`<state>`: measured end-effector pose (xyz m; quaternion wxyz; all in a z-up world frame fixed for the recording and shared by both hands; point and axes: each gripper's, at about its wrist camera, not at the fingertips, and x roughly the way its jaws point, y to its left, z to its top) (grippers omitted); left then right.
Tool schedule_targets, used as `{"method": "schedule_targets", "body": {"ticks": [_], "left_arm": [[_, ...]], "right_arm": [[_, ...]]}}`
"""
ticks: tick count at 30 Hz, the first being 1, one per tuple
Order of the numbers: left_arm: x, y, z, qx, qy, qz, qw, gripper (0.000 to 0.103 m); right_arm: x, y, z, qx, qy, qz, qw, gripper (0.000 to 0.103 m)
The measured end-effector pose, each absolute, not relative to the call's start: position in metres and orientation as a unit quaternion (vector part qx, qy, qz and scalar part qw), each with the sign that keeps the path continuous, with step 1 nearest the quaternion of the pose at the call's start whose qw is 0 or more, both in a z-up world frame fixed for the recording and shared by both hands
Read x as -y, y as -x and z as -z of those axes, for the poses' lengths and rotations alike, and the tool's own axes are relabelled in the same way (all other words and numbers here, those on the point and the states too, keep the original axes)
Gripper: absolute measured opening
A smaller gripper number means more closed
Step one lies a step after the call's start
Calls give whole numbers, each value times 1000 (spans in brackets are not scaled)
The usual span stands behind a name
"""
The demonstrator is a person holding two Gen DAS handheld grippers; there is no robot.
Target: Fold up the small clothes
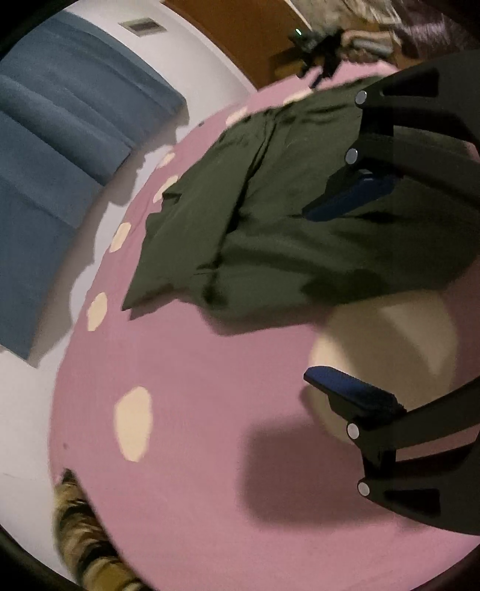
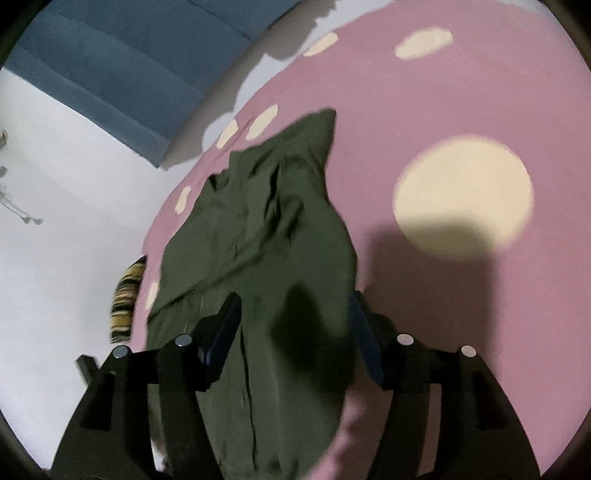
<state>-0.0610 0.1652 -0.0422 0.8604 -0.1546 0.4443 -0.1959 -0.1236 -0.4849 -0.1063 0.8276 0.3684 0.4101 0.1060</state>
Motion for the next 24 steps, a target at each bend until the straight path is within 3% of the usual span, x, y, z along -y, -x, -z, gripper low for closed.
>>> {"method": "schedule_targets", "body": {"ticks": [9, 15, 24], "left_arm": [[-173, 97, 74, -495, 253, 284, 781, 80], [-155, 109, 76, -507, 258, 341, 748, 80], [-130, 121, 75, -499, 241, 370, 745, 80]], "right_arm": [[469, 175, 132, -444, -372, -185, 794, 66], [445, 176, 130, -454, -351, -242, 783, 73], [411, 182, 128, -475, -314, -312, 761, 75]]}}
